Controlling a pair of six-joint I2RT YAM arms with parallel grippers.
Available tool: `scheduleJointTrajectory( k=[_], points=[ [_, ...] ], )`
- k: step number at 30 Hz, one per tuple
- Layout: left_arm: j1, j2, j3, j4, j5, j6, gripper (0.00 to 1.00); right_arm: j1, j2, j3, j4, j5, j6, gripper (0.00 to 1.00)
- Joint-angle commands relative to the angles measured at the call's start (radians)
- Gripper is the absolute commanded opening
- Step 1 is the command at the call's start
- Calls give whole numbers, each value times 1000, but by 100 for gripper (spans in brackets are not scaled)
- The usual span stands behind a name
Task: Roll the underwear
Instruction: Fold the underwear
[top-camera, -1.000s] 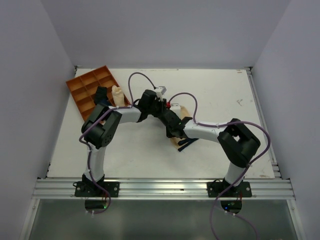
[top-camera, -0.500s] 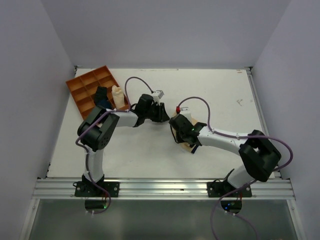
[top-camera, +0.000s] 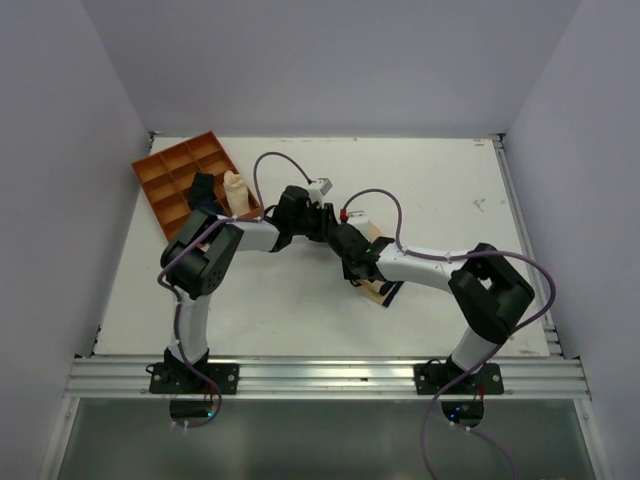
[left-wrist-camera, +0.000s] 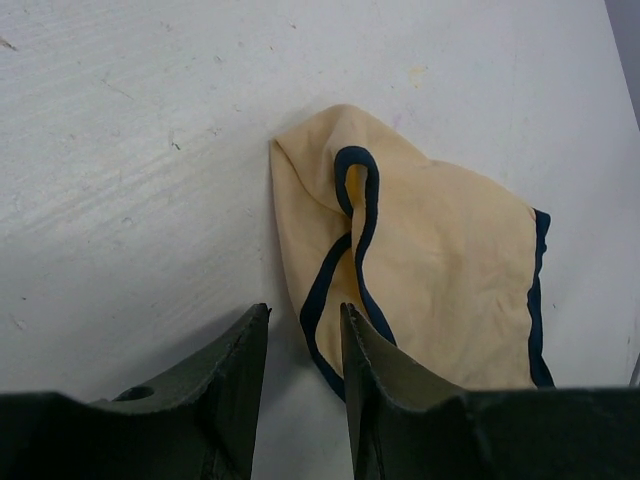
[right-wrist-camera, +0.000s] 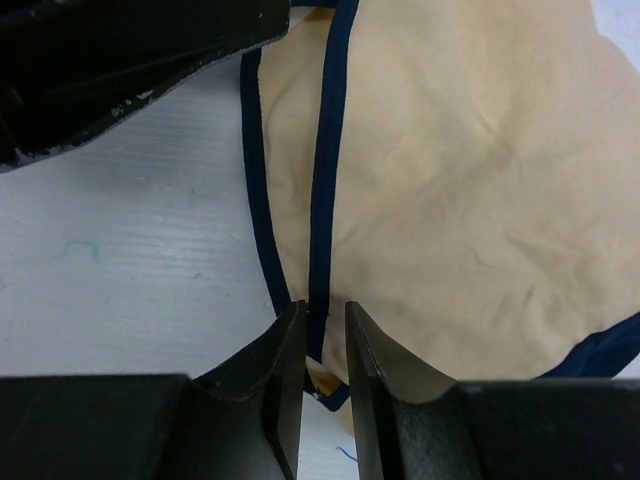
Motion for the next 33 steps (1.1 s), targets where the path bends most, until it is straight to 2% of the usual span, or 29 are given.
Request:
scheduleJointTrajectory(
  k=[1, 7, 10, 11, 14, 16, 24, 29, 30, 31, 33],
  points=[
    [0, 38, 55, -14, -13, 3, 39, -2, 38, 55, 11, 49, 14, 27],
    [0, 57, 75, -37, -34, 9, 36, 0, 50, 38, 33, 57, 9, 25],
    [0, 67, 82, -29, -27, 3, 24, 0, 47, 30, 44, 52, 6, 19],
    [0, 69, 84, -31, -25, 3, 15, -2, 43, 30, 40, 53, 6, 14],
    [0, 75, 88, -31, -27, 0, 0, -2, 18, 23, 31, 58, -2, 4],
    [0, 77, 88, -29, -28, -2, 0, 0, -5, 21, 20, 61, -12, 0],
    [0, 86, 84, -14, -44, -28, 0, -2, -66, 20, -35, 12, -87, 0],
    [0, 83, 70, 9, -34, -46, 0, 0, -60, 24, -31, 6, -78, 0],
    [-1, 78, 69, 12, -34, -49, 0, 0, -54, 24, -22, 1, -72, 3],
    [0, 77, 65, 15, -34, -51, 0, 0, -46, 26, -5, -5, -65, 13],
    [0, 73, 59, 17, -34, -52, 0, -2, -14, 36, 3, 0, -49, 20]
  ],
)
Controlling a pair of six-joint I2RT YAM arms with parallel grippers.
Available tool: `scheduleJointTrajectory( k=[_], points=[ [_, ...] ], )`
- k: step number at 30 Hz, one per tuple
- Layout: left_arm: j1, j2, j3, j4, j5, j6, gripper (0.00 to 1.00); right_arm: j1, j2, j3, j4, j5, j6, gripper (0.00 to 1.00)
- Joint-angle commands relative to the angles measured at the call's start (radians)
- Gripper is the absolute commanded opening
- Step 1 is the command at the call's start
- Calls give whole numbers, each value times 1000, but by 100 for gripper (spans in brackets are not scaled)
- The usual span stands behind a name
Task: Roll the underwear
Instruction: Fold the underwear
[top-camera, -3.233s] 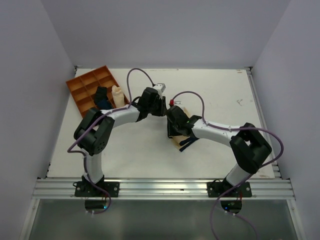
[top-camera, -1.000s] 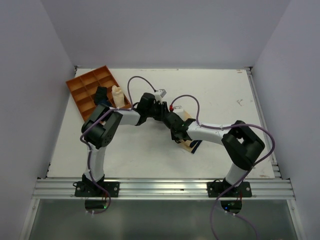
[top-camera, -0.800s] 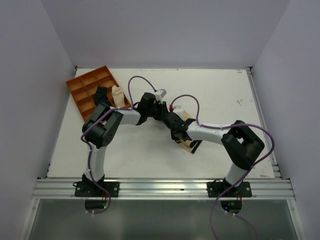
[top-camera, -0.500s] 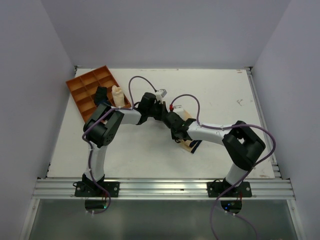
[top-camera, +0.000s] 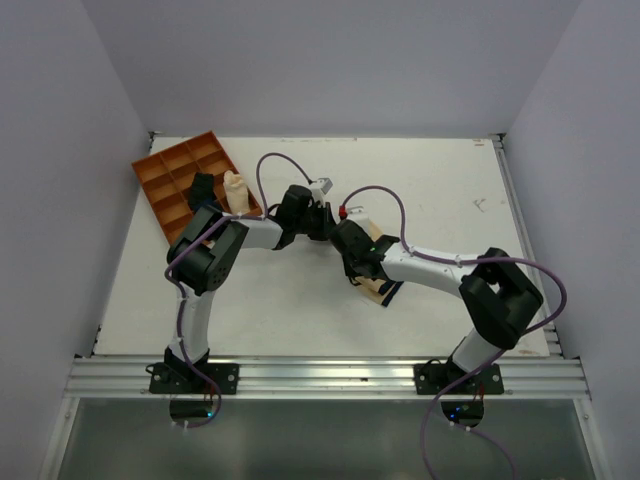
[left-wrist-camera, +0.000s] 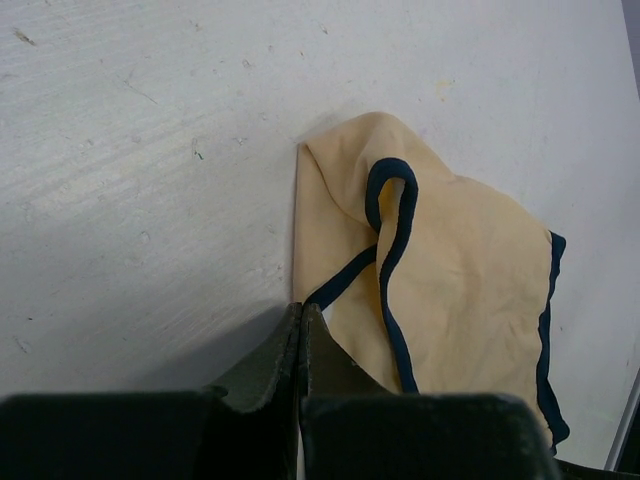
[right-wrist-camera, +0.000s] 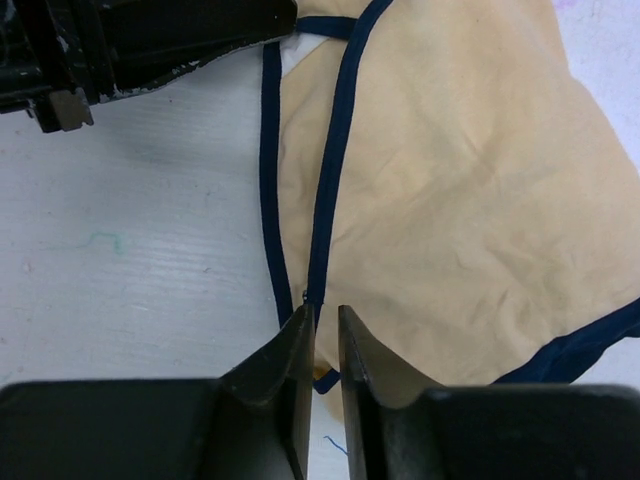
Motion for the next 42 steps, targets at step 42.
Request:
scheduleJointTrajectory(
  k=[42],
  points=[
    [0, 9, 22, -29, -78, 18, 0, 0, -16, 7, -22, -81, -88, 0]
  ],
)
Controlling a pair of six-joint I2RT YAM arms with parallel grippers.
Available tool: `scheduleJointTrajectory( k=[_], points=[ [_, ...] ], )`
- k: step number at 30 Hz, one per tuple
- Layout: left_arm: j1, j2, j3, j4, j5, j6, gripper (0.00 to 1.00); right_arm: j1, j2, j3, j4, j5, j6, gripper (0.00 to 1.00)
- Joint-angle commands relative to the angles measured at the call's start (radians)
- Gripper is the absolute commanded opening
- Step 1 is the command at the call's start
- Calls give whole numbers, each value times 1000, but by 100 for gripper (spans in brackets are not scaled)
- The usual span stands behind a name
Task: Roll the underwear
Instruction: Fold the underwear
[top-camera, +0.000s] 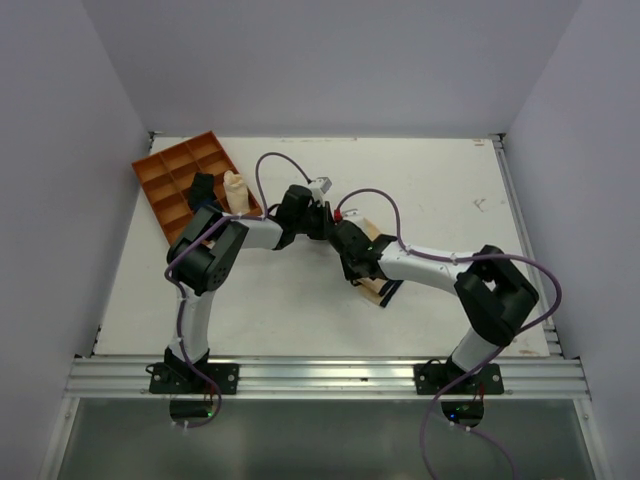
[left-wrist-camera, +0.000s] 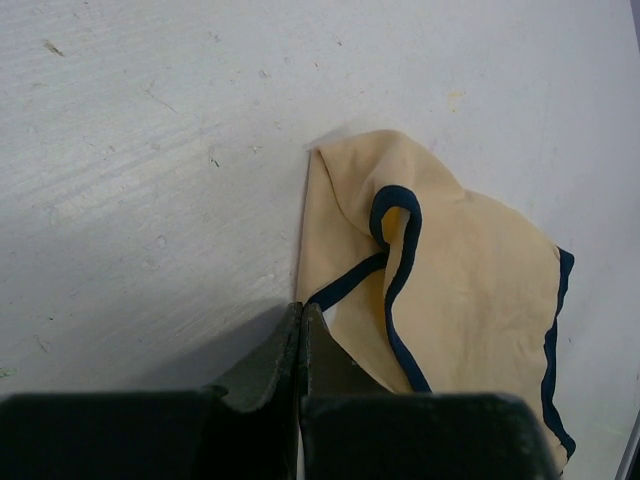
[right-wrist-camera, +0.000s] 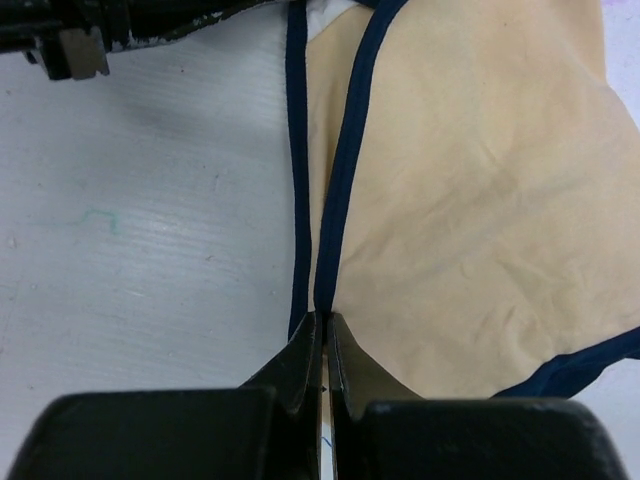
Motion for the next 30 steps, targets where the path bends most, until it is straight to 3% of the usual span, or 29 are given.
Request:
scheduleJointTrajectory(
  k=[1, 20, 27, 30],
  points=[
    [-1, 9, 24, -36, -48, 26, 0, -1, -51, -14, -5, -41, -40, 0],
    [0, 30, 30, -61, -99, 28, 0, -2, -71, -41, -19, -187, -108, 0],
    [0, 38, 22, -41, -85, 17, 0, -2, -54, -46, 47, -256, -30, 0],
    [-1, 32, 7, -23, -76, 8, 0, -1, -47, -34, 85, -302, 8, 14]
  ],
)
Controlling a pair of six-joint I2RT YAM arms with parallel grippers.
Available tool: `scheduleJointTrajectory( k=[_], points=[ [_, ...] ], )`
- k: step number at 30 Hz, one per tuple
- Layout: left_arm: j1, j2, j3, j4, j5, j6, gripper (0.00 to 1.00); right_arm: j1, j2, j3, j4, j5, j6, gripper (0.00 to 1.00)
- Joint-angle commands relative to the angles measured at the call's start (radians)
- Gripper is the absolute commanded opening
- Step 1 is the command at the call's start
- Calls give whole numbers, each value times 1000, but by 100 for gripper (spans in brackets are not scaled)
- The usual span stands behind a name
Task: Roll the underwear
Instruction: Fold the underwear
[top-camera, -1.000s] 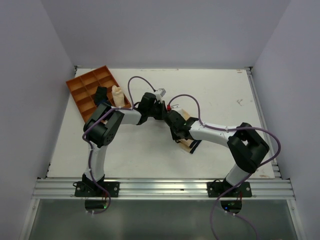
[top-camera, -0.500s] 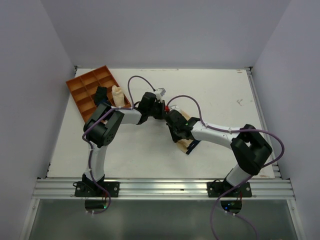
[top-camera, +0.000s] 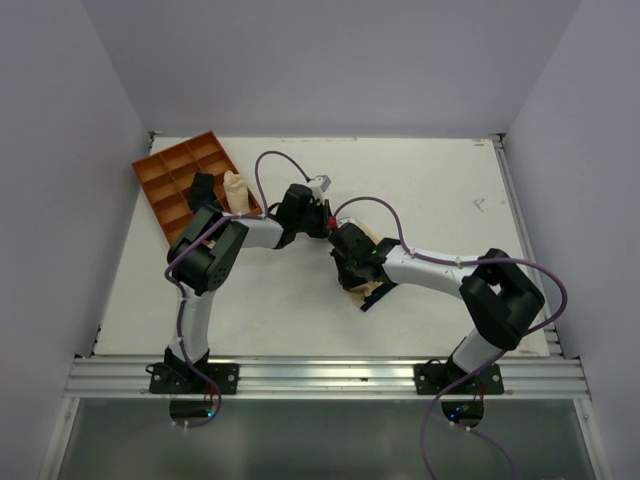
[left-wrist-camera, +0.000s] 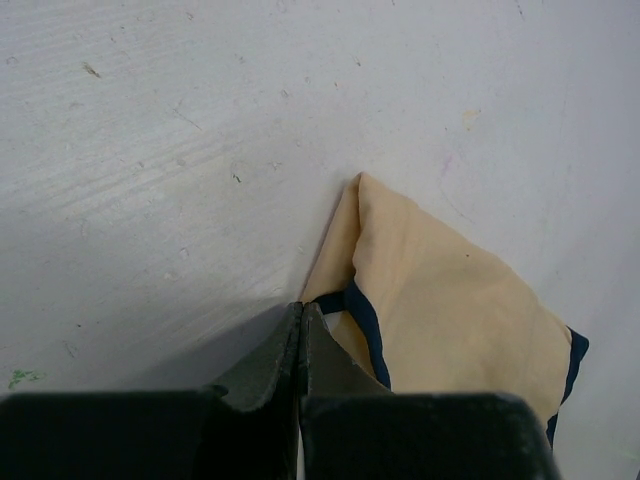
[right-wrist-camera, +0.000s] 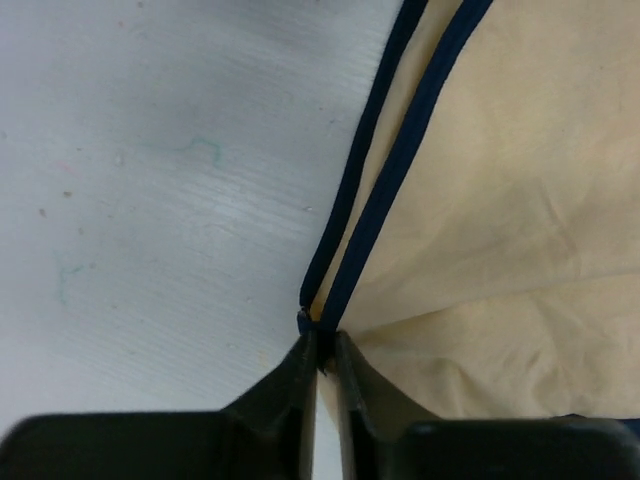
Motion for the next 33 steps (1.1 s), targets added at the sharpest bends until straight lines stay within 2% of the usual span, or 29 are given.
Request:
scheduleJointTrajectory(
  k=[1, 3, 6, 7, 13, 18, 23, 26, 33],
  points=[
    [0, 27, -10, -7, -33, 8, 0, 0, -8, 21, 64, -69, 62, 20],
    [-2, 2, -27, -4, -39, 7, 3, 0, -23, 26, 45, -58, 73, 23],
    [-2, -56, -58, -3, -65, 2, 13, 0, -68, 39, -5, 9, 73, 24],
    [0, -71, -66, -4, -74, 2, 20, -2, -80, 39, -20, 38, 73, 25],
    [0, -179, -87, -101, -155, 18, 31, -2, -200, -14, -94, 115, 74, 29],
    [-8, -286, -162, -115, -154, 22, 34, -3, -264, -88, -154, 150, 67, 32],
    [-86, -334, -221, -116, -116, 42, 36, -2, -287, -148, -131, 159, 73, 33],
    [-117, -320, -228, -98, -79, 25, 37, -3, -283, -166, -102, 162, 77, 33],
    [-158, -266, -187, -147, -94, 30, 38, 0, -258, -200, -45, 135, 70, 33]
  ],
)
